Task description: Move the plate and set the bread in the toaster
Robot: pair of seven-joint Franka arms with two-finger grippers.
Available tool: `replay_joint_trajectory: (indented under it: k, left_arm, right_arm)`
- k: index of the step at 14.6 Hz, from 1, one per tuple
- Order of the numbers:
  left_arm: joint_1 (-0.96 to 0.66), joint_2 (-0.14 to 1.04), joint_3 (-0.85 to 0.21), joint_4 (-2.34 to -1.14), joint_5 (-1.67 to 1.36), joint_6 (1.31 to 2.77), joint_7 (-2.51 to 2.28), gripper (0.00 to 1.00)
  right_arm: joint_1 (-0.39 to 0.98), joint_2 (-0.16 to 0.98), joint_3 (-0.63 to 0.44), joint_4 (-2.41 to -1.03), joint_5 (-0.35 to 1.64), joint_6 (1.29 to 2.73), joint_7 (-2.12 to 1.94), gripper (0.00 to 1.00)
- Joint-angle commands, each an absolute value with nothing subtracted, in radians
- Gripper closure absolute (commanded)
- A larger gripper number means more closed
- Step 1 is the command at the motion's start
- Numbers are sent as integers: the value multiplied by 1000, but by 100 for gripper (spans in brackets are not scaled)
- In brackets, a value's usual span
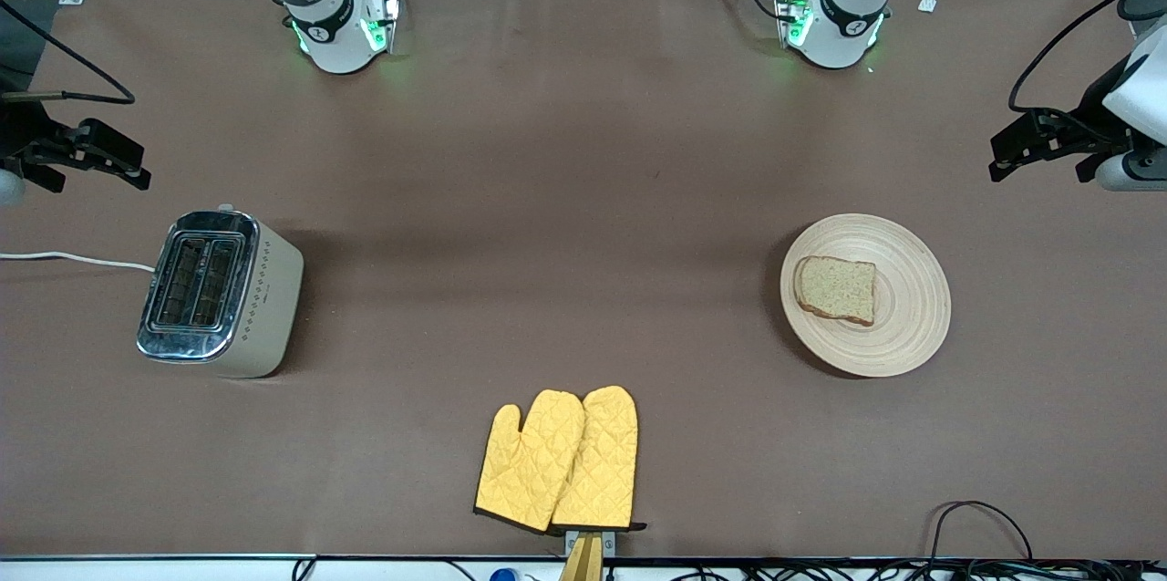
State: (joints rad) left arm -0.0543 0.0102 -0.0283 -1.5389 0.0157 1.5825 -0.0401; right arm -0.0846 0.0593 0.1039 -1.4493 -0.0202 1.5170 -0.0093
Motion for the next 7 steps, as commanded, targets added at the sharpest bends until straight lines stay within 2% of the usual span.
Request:
replay_joint_trajectory:
  k: [1, 7]
  left_arm:
    - [-55, 21, -29, -1519, 31, 1578, -41, 0]
    - [-52, 40, -28, -1523, 31, 1574, -38, 0]
  right_arm:
    - [-90, 51, 104, -1447, -34, 1511, -15, 0]
    - [-87, 51, 104, -1447, -32, 1509, -12, 0]
